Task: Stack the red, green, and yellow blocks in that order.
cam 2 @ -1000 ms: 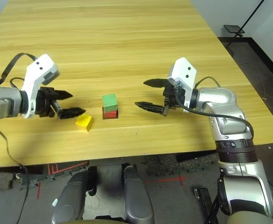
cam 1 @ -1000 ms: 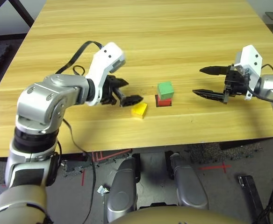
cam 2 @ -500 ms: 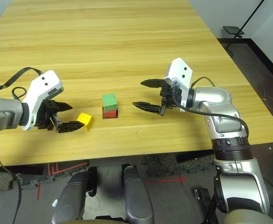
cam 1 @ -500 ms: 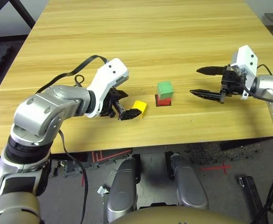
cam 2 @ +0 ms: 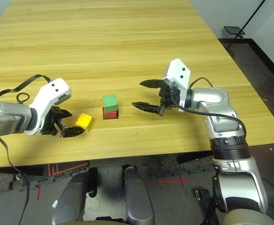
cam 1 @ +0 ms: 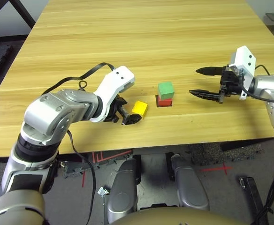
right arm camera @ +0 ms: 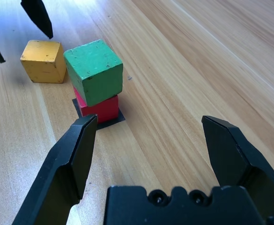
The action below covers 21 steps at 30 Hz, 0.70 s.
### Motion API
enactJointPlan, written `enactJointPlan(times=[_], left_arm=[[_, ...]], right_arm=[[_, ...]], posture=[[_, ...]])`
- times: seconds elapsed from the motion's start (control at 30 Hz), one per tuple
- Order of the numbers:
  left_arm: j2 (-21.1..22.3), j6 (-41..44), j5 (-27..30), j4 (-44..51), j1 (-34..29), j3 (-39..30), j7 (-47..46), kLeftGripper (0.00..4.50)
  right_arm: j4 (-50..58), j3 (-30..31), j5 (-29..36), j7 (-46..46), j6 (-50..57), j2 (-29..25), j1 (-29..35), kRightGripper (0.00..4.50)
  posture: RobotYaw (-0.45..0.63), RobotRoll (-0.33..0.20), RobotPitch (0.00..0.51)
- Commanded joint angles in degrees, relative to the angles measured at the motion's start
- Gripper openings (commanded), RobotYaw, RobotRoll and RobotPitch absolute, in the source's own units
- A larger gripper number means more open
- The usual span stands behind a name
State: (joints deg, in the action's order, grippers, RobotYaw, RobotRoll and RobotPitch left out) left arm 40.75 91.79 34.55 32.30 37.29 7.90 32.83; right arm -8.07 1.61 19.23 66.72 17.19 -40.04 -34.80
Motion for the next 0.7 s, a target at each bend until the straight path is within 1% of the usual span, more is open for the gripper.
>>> enactJointPlan(times=[0.03,0.23,0.4,0.57,0.7], left_arm=[[-1.6,0.7,-0.1,-0.4,1.2,1.4,-1.5,4.49],[-2.0,-0.7,-1.8,-2.6,2.5,4.3,-3.6,4.49],[-3.5,0.2,-1.7,-2.6,3.3,4.8,-4.4,4.49],[-3.8,-0.3,-2.4,-3.5,3.1,5.6,-5.0,4.49],[-2.5,-1.6,-2.9,-4.2,2.7,6.8,-4.7,4.49]], right_arm=[[-0.3,0.2,-0.2,0.2,-0.3,0.2,0.5,4.50],[-0.2,0.3,-0.2,0.2,-0.1,0.5,0.2,4.50],[-0.4,0.5,-0.3,0.1,-0.1,0.7,0.1,4.50],[-0.4,0.4,-0.4,-0.1,-0.1,1.2,0.0,4.50],[-0.4,0.5,-0.6,-0.3,-0.3,1.4,0.0,4.50]], posture=[[0.30,0.109,0.228],[0.30,0.110,0.230],[0.31,0.111,0.233],[0.30,0.115,0.233],[0.30,0.116,0.232]])
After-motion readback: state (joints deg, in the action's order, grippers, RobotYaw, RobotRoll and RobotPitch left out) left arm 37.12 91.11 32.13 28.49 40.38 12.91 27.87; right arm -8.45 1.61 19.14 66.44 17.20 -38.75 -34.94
